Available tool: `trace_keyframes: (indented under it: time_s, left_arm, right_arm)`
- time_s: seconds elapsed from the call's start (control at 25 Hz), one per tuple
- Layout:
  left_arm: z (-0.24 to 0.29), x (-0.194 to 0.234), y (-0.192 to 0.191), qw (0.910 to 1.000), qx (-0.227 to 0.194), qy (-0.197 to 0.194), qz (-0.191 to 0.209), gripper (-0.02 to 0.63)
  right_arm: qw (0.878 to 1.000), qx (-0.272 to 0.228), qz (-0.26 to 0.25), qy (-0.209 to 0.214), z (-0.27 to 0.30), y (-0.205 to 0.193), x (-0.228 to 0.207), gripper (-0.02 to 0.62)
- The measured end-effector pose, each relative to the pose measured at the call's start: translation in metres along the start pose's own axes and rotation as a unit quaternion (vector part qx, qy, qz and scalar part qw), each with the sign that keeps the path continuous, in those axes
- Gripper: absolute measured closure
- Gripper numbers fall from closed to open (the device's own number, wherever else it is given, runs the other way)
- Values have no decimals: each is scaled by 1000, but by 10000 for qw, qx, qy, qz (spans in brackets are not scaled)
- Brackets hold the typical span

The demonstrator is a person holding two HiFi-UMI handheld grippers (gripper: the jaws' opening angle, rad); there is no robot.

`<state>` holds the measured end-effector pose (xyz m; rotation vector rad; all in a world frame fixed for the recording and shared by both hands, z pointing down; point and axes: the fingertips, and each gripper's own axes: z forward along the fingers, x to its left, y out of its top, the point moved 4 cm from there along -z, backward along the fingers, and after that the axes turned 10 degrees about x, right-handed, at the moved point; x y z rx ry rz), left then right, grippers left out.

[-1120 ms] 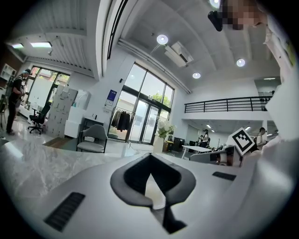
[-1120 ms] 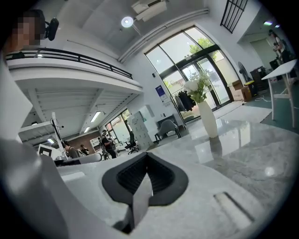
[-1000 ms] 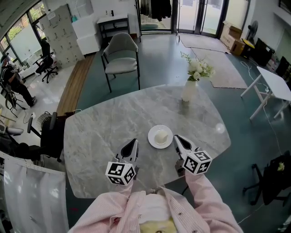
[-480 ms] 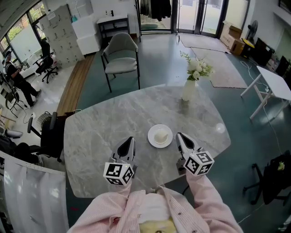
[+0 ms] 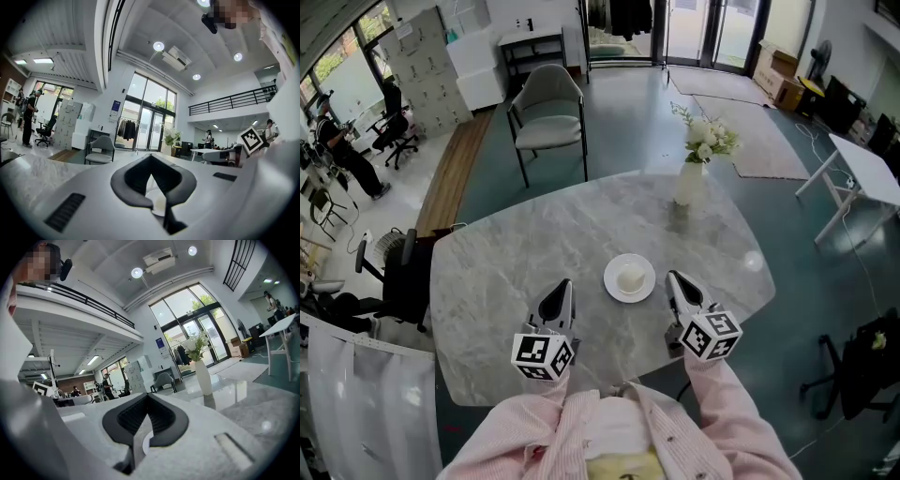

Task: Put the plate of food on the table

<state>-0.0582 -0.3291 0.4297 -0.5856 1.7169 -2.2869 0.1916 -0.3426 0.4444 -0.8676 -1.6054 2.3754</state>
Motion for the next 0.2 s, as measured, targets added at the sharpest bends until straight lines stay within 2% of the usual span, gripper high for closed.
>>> trace_keyframes:
  time_s: [0.2]
  left_arm:
    - [0, 1, -1, 10000, 13, 39, -17, 607]
  right_arm:
    - [10000, 1, -10, -53, 0, 0, -1, 591]
